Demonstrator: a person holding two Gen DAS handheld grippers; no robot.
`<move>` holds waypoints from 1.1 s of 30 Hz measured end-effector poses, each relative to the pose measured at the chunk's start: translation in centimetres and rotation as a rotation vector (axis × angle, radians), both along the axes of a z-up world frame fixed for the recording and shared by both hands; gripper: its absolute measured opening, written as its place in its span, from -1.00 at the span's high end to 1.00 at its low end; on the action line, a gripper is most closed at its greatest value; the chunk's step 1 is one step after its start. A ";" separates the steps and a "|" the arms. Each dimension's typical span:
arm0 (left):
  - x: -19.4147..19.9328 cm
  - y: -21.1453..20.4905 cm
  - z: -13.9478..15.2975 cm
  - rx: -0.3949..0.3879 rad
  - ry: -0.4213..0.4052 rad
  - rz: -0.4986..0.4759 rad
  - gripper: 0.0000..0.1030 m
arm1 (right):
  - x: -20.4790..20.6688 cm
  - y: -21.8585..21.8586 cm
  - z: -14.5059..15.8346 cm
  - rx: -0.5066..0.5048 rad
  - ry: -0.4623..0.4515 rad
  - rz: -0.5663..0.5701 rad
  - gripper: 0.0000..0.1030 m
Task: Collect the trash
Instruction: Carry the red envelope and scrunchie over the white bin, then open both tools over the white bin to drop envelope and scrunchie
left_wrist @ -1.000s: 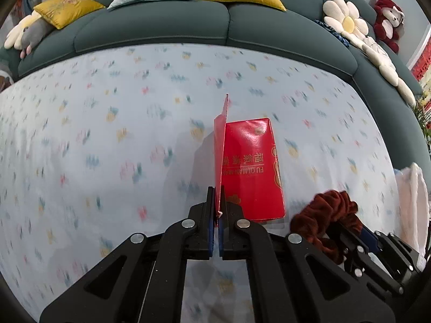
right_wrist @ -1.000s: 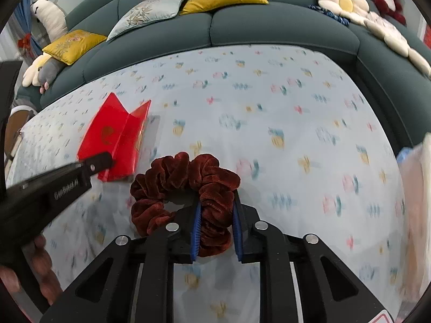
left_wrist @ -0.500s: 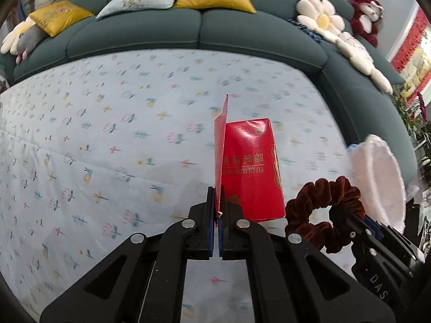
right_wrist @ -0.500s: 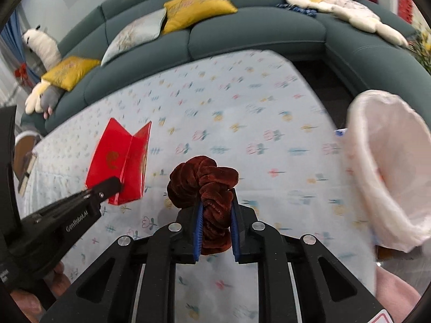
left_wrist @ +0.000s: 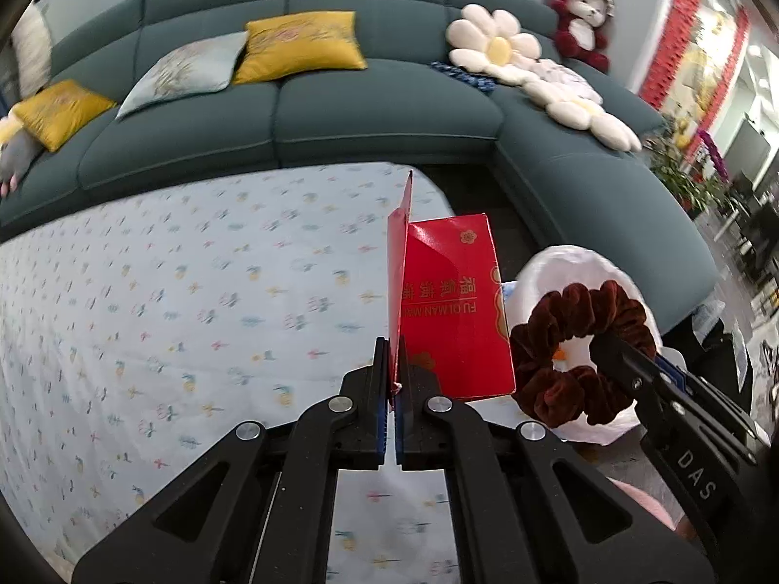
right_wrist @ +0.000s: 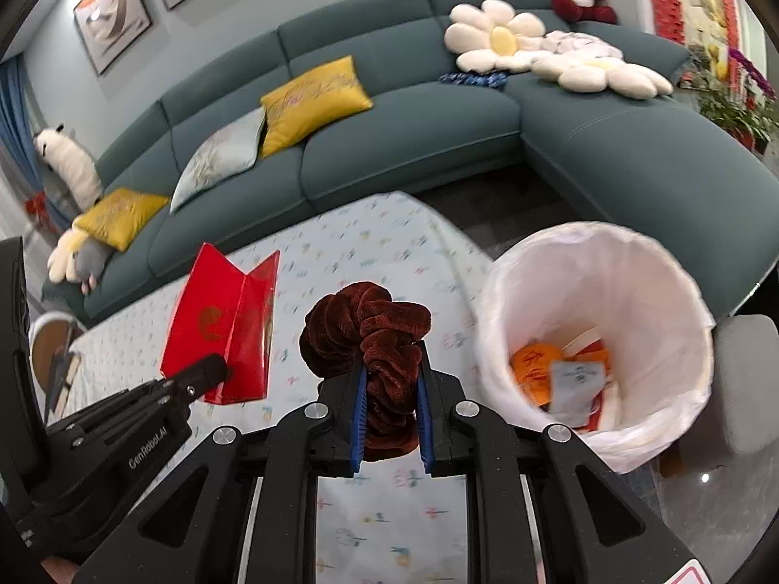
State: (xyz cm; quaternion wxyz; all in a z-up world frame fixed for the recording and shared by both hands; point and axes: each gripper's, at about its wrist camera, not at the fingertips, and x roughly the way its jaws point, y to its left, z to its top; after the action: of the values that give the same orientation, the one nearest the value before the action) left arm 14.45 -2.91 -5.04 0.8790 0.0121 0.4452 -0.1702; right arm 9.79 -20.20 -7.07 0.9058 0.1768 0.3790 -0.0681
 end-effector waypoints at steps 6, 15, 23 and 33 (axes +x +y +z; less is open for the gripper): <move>-0.9 -4.1 1.5 0.014 -0.033 -0.064 0.97 | -1.3 -3.5 1.8 -0.014 -0.040 -0.044 0.69; -1.6 -9.7 2.3 0.047 -0.056 -0.150 0.97 | -3.3 -8.8 2.8 -0.015 -0.071 -0.109 0.69; -1.8 -13.2 2.1 0.068 -0.060 -0.199 0.97 | -4.0 -11.9 2.5 -0.005 -0.071 -0.151 0.69; -1.5 -16.3 1.2 0.092 -0.048 -0.245 0.96 | -3.8 -14.8 2.0 0.003 -0.067 -0.183 0.69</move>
State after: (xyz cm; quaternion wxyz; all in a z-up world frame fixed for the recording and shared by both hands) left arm 12.95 -19.16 -3.81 0.8606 0.1105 0.4265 -0.2553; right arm 6.01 -34.98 -5.06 0.9077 0.2142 0.3307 -0.1443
